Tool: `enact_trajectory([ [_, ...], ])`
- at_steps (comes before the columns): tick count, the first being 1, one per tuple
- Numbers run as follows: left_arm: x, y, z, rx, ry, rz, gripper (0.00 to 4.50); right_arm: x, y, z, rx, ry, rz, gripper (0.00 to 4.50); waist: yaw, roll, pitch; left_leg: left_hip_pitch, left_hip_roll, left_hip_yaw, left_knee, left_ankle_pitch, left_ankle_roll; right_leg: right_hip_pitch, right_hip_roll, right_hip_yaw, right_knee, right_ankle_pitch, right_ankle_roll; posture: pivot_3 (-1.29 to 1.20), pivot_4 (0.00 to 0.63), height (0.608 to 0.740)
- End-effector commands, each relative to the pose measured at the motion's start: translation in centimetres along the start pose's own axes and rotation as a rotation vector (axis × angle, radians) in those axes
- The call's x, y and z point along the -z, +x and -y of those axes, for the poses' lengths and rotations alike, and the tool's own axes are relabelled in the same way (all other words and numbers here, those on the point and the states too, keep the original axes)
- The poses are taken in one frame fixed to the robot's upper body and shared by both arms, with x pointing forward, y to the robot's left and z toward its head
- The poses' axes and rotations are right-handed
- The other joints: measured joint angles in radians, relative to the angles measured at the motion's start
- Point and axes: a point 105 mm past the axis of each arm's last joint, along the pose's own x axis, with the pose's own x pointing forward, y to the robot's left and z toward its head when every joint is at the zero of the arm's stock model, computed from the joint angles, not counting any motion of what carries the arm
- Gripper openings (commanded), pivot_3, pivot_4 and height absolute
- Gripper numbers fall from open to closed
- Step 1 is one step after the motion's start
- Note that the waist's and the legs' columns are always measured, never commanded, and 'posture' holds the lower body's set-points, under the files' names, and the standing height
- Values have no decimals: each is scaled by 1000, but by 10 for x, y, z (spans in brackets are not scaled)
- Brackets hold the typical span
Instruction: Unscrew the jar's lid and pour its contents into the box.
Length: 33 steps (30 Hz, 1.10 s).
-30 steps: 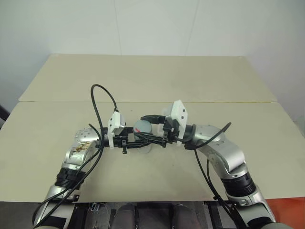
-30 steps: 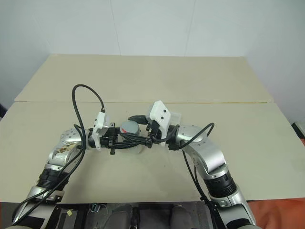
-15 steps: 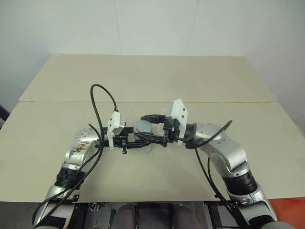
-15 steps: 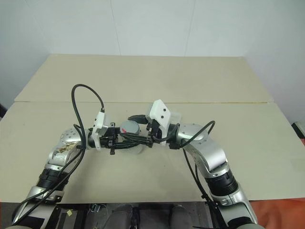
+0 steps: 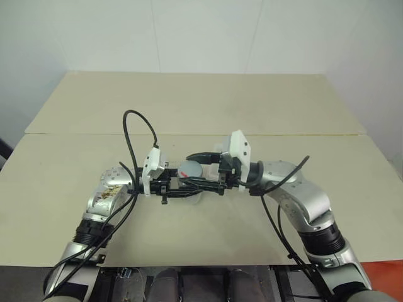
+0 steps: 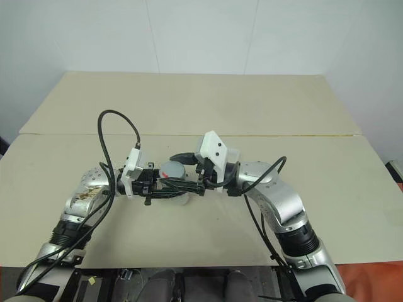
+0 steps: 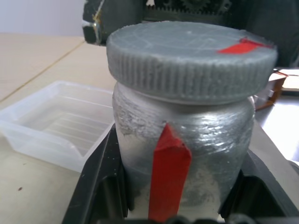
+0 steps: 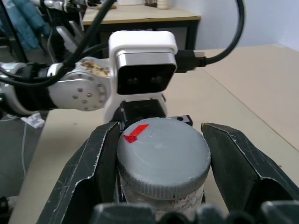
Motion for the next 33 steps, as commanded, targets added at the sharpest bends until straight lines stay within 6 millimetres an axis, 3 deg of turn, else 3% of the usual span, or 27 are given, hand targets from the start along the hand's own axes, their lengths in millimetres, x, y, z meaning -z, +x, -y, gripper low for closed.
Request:
enact_trajectory([
  [1, 22, -12, 4, 1, -80, -66, 1928, -51, -17, 8, 43, -172, 144, 2748, 0, 0, 0, 0, 0, 0, 0, 0, 0, 0, 0, 0, 0, 0, 0, 0, 150, 740],
  [13, 29, -19, 7, 38, -86, -111, 1928, -63, -22, 3, -14, -202, 216, 2748, -4, 0, 0, 0, 2, 0, 0, 0, 0, 0, 1, -1, 0, 0, 0, 0, 150, 740],
  [21, 20, -21, -1, -13, -53, -77, 1928, -61, -26, 6, 27, -194, 210, 2748, -7, 0, 0, 0, 2, 1, 1, 0, 0, 0, 2, 0, 0, 0, 0, 0, 150, 740],
  [26, -3, -25, -12, -73, -4, -4, 1928, -44, -47, 30, 235, -184, 147, 2748, -6, 0, 0, 0, 2, 1, 1, 0, 0, 0, 2, 0, 1, 0, 0, 0, 150, 740],
  [33, -38, -27, -29, -175, 98, 99, 1928, -20, -99, 65, 633, -121, 108, 2748, 5, 0, 0, -1, 1, 1, 1, 0, 0, 0, 1, 0, 1, 0, 0, 0, 150, 740],
])
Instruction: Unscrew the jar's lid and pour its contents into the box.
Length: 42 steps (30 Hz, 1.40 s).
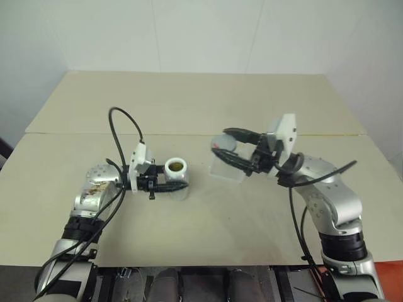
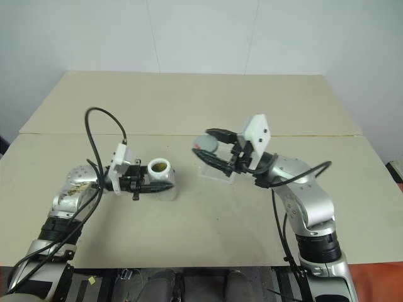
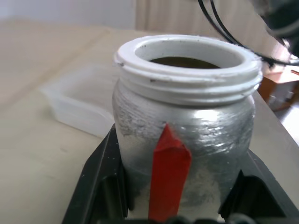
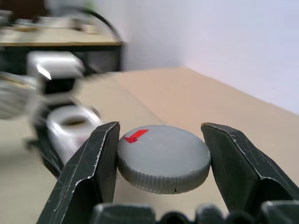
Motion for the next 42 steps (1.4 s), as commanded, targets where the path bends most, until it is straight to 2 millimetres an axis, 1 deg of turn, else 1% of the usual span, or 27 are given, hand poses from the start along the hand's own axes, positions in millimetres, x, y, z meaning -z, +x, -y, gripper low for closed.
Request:
enact_trajectory([
  [1, -28, 5, -8, -45, 89, 77, 1928, -6, -19, 31, 223, -37, 26, 2748, 0, 0, 0, 0, 0, 0, 0, 0, 0, 0, 0, 0, 0, 0, 0, 0, 150, 740],
  [2, -30, 6, -9, -56, 95, 83, 1928, -1, -24, 38, 278, -31, 11, 2748, 0, 0, 0, 0, 0, 0, 0, 0, 0, 0, 0, 0, 0, 0, 0, 0, 150, 740],
  [4, -35, 10, -12, -78, 115, 97, 1928, 18, -36, 60, 446, -25, -70, 2748, -1, 0, 0, 0, 0, 0, 0, 0, 0, 0, 0, 0, 0, 0, 0, 0, 150, 740],
  [6, -38, 13, -14, -95, 127, 109, 1928, 35, -46, 74, 564, -33, -147, 2748, -2, 0, 0, 0, 0, 0, 0, 0, 0, 0, 0, 0, 0, 0, 0, 0, 150, 740],
  [8, -41, 16, -14, -102, 131, 125, 1928, 48, -51, 81, 621, -29, -196, 2748, -3, 0, 0, 0, 0, 1, 0, 0, -1, 0, 0, 1, -1, 0, 0, 0, 150, 740],
  [11, -44, 21, -16, -126, 139, 136, 1928, 80, -59, 94, 746, 26, -279, 2748, -9, 0, 0, 0, 0, 1, 0, 1, -1, -1, 0, 1, 0, 0, 0, 0, 150, 740],
  [12, -45, 22, -16, -131, 138, 138, 1928, 87, -60, 97, 773, 38, -300, 2748, -11, 0, 0, 0, 0, 1, 0, 1, -2, -1, 0, 1, 0, 0, 0, 0, 150, 740],
  [17, -47, 26, -17, -152, 144, 149, 1928, 116, -67, 110, 895, 92, -374, 2748, -20, 0, 0, 0, 0, 1, 0, 1, -2, -1, 0, 2, 0, 0, 0, 0, 150, 740],
  [19, -47, 26, -18, -158, 149, 146, 1928, 122, -68, 108, 894, 102, -395, 2748, -21, 0, 0, 0, 0, 1, -1, 1, -2, -1, 0, 1, 0, 0, 0, 0, 150, 740],
  [20, -47, 27, -18, -163, 153, 143, 1928, 124, -67, 105, 879, 108, -407, 3475, -21, 0, 0, 0, 0, 1, -1, 1, -2, -1, 0, 1, 0, 0, 0, 0, 150, 740],
  [21, -46, 27, -18, -166, 155, 140, 1928, 124, -66, 102, 859, 112, -410, 3655, -22, 0, 0, 0, 0, 1, -1, 1, -2, -1, 0, 1, 0, 0, 0, 0, 150, 740],
  [23, -46, 27, -18, -170, 161, 133, 1928, 120, -66, 95, 814, 118, -424, 4324, -22, 0, 0, 0, 0, 1, -1, 1, -3, 0, 0, 1, 0, 0, 0, 0, 150, 740],
  [24, -46, 27, -19, -172, 166, 129, 1928, 115, -67, 91, 782, 110, -427, 4442, -21, 0, 0, 0, 0, 1, -1, 2, -3, 0, 0, 2, 0, 0, 0, 0, 150, 740],
  [26, -46, 28, -21, -177, 177, 124, 1928, 106, -69, 84, 728, 95, -442, 4442, -20, 0, 0, 0, 0, 0, -1, 1, -2, 0, 0, 1, 0, 0, 0, 0, 150, 740],
  [30, -48, 32, -29, -192, 227, 97, 1928, 75, -72, 67, 560, 57, -437, 4442, -18, 1, 0, 0, 0, 0, 0, 0, 0, 0, 0, 1, -1, 0, 0, 0, 150, 740],
  [33, -51, 40, -40, -226, 310, 63, 1928, 51, -71, 53, 408, 64, -412, 4442, -15, 1, 0, 0, 0, 0, 0, 0, 0, 0, 0, 1, -2, 0, 0, 0, 150, 740],
  [36, -59, 54, -58, -300, 486, 11, 1928, 32, -69, 36, 236, 95, -416, 4442, -7, 0, 0, 1, -1, -1, 0, 0, 0, 0, 0, 1, -3, 0, 0, 0, 150, 740],
  [37, -64, 60, -66, -336, 585, -24, 1928, 26, -68, 30, 172, 105, -420, 4442, -4, 0, 0, 1, -1, -1, 0, 0, 1, 1, 0, 1, -3, 0, 0, 0, 150, 740],
  [39, -70, 71, -77, -375, 849, -108, 1928, 16, -67, 22, 83, 139, -421, 4442, 2, 0, 1, 0, -2, 0, 1, -1, 1, 1, 0, 1, -5, 0, 1, 0, 150, 740],
  [40, -71, 77, -81, -376, 1017, -176, 1928, 11, -67, 18, 39, 153, -427, 4442, 4, 0, 1, 0, -2, 0, 0, -1, 2, 1, 0, 1, -5, 1, 1, 0, 150, 740],
  [42, -74, 90, -88, -374, 1301, -268, 1928, 5, -66, 16, -17, 171, -441, 4442, 7, -1, 1, 0, -2, -1, 0, -1, 2, 1, -1, 1, -6, 1, 1, 0, 150, 740],
])
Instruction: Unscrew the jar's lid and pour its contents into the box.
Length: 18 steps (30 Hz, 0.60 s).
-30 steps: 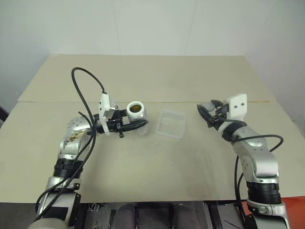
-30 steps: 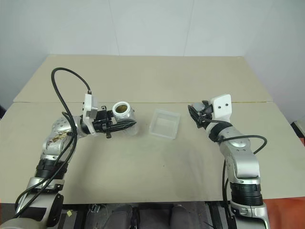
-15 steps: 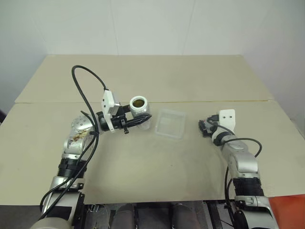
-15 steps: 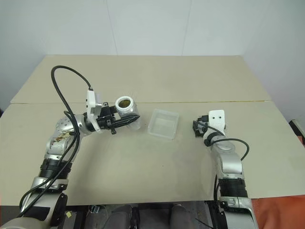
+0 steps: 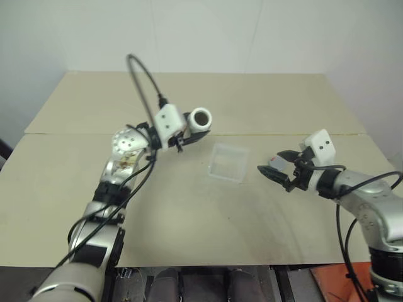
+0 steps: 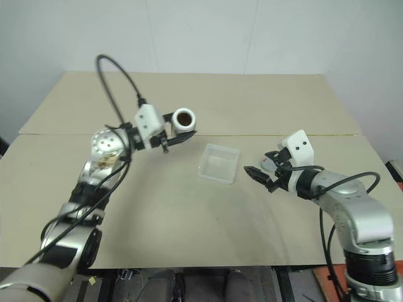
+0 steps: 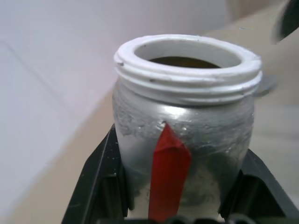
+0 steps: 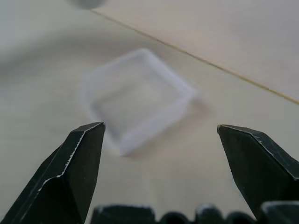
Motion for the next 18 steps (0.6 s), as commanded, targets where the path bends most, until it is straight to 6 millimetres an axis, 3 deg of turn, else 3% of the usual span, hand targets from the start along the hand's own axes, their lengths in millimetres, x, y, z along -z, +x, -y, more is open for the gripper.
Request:
enact_trajectory([
  [1, -12, 23, -9, -28, 538, -2, 1928, -20, -8, -8, -93, -16, 10, 4442, 3, 0, 0, -1, 0, 0, 0, 0, 0, 0, 0, 0, 0, 0, 0, 0, 150, 740],
  [5, -27, 48, -11, -83, 996, 81, 1928, -23, -9, -6, -116, -36, -20, 4442, 14, 0, 0, -5, -1, 1, 1, -1, 2, -2, -1, -2, 2, 2, 3, 0, 150, 740],
  [8, -48, 66, 3, -87, 1337, 257, 1928, -27, -10, -7, -133, -39, -16, 4442, 29, -1, 1, -9, -2, 4, 3, -2, 3, -4, -2, -3, 1, 2, 4, 0, 150, 740],
  [12, -51, 76, 28, -3, 1508, 374, 1928, -31, -9, -8, -128, -39, 1, 4442, 32, -1, 1, -13, -2, 4, 5, -1, 2, -5, -3, -6, 1, 2, 5, 0, 150, 740],
  [18, -49, 85, 36, -4, 1545, 352, 1928, -40, -12, -14, -121, -33, 59, 4442, 25, -1, 1, -13, -2, 4, 5, 1, -2, -6, -3, -6, 2, 1, 5, 0, 150, 740],
])
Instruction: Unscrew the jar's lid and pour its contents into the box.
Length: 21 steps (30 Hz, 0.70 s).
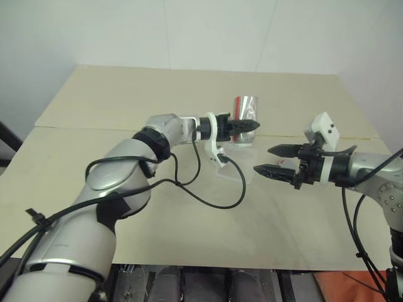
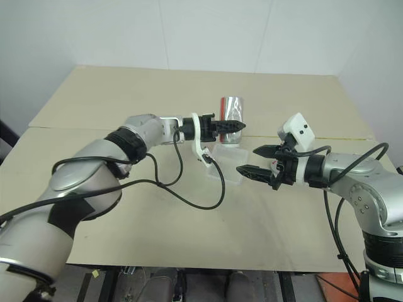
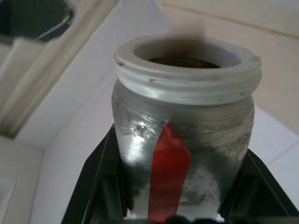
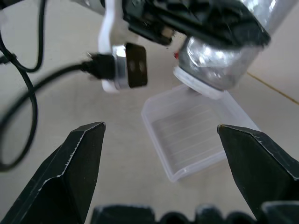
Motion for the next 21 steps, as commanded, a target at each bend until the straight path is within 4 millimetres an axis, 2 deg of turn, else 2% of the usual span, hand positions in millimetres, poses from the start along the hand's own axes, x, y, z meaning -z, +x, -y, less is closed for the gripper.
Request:
enact_trajectory([
  [1, 12, 1, -6, -16, 39, -23, 1928, -16, -8, -5, 13, -36, 61, 4442, -2, 0, 0, 0, 0, 0, 0, 0, 0, 0, 0, 0, 0, 0, 0, 0, 150, 740],
  [9, 18, -8, 0, 2, -26, -64, 1928, -16, -8, -6, 21, -36, 71, 4442, -1, 0, 0, 0, 0, 0, 1, 0, 0, 0, -1, 0, 1, 0, 0, 0, 150, 740],
  [13, 22, -16, 4, 10, -161, -123, 1928, -16, -5, -6, 18, -39, 69, 4442, -1, 0, 0, 0, -1, 0, 1, 0, 0, 0, -1, -1, 1, 0, 0, 0, 150, 740],
  [21, 44, -52, 19, -57, -701, -407, 1928, -18, 4, -6, 9, -33, 106, 4442, -8, 0, 0, 0, 0, -1, 2, 1, -2, 0, -1, -1, 2, 0, 0, 0, 150, 740],
])
